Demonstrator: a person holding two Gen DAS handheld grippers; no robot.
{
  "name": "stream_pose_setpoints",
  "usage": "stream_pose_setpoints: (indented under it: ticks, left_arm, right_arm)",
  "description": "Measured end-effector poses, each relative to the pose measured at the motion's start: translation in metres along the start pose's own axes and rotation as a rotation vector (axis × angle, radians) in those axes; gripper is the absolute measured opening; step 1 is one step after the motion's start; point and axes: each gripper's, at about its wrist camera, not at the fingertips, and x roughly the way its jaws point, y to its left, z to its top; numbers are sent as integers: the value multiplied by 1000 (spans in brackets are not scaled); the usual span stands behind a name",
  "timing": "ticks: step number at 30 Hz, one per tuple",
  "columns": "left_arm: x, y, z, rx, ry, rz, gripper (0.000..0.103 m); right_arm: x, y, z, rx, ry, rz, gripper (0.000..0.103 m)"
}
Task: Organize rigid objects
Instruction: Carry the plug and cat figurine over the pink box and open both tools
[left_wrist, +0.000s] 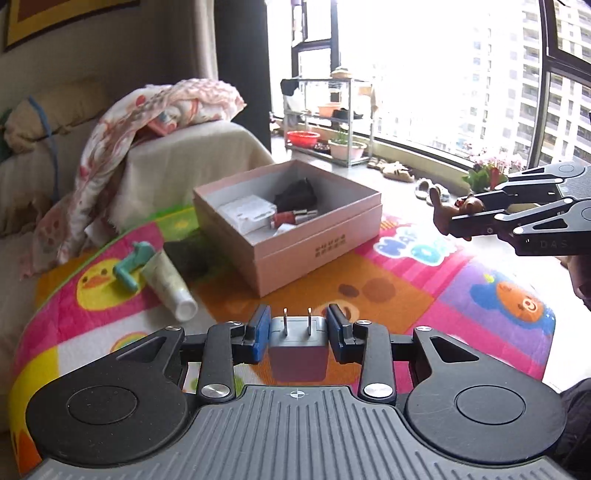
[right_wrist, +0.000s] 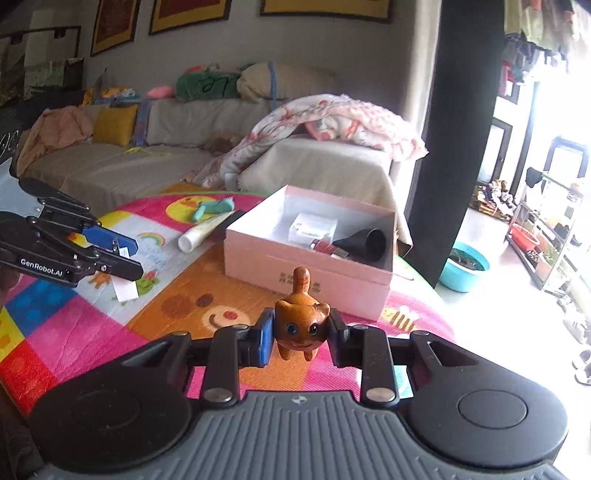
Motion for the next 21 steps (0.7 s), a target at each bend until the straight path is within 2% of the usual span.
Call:
stream_pose_setpoints:
  ticks: [4,7,11,15,21]
  left_arm:
    - [1,-3,33,21,-60,8,37]
    - [1,3,70,24,-138,27,37]
    - [21,23,119,-46,-199,17,37]
    - [64,47,150,-149,-165,-14,37]
    - [119,69,141,-261,-94,-52,37]
  right_arm:
    - [-15,-16,8,45,-85,-37,28]
    - [-22,-22,17,53,-135,-56,28]
    - [-18,-28,30,70,-169,-63,28]
    - [-4,-37,45,97,-181,-75,28]
    - [44,-50,63,113,-134,-95,28]
